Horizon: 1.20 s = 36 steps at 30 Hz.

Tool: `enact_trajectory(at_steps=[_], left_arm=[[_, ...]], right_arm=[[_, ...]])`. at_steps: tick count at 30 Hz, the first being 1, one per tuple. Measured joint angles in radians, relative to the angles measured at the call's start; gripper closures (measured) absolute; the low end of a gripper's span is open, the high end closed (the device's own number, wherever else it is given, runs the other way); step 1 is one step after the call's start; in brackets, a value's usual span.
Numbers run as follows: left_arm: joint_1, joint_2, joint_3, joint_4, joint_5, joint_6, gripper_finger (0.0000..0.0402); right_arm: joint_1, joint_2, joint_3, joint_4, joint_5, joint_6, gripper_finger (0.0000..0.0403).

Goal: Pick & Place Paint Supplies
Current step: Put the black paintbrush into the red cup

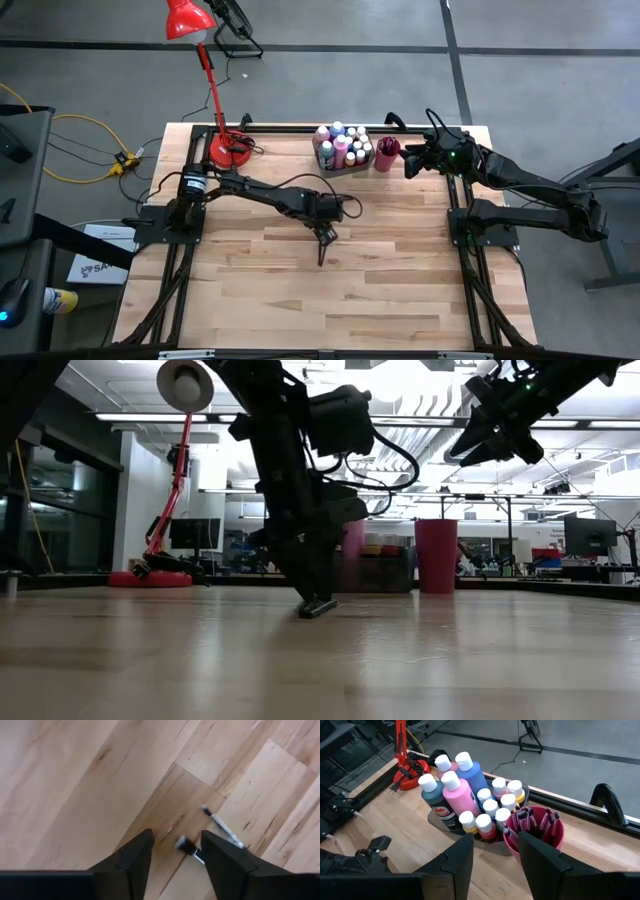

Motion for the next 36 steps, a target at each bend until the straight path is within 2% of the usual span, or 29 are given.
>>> enact_trajectory(at_steps=[13,15,22,29,36], left_arm=[[-0.005,0.0,-0.002,-0.015,0.001,0.024,0.0385],[-0.006,0.001,-0.002,-0.014,0.003,0.026,0.0396],[0.003,-0.017,-0.004,-0.062,0.013,-0.01,0.0395],[0.006,-0.05,-0.007,-0.226,-0.011,-0.382,0.0364],[0.007,-0.042,-0.005,-0.253,0.009,-0.518,0.0335]], right_arm=[[0.0,0.0,0.0,0.0,-0.021,-0.003,0.0254],[0.0,0.0,0.0,0.0,-0.022,-0.003,0.0254],[0.0,0.0,0.0,-0.001,-0.045,-0.004,0.0254],[0.0,0.0,0.0,-0.007,-0.048,-0.004,0.0254],[0.0,0.0,0.0,-0.018,-0.048,-0.004,0.0254]])
